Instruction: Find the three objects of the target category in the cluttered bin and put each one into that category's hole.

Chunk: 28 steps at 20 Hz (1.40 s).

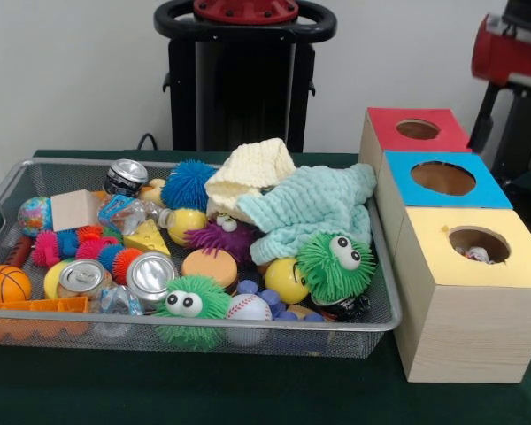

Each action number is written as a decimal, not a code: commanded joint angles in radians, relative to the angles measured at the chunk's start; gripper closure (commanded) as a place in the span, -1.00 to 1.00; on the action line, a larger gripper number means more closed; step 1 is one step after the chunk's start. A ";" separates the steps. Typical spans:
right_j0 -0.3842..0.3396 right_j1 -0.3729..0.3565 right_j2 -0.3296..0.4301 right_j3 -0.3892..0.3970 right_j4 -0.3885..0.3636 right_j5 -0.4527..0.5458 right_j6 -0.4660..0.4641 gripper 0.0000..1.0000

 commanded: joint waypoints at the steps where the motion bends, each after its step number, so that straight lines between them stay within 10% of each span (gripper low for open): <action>1: -0.027 -0.076 0.009 -0.053 -0.070 0.106 0.123 -1.00; 28: -0.281 -0.065 0.208 -0.165 -0.148 0.201 -0.142 -1.00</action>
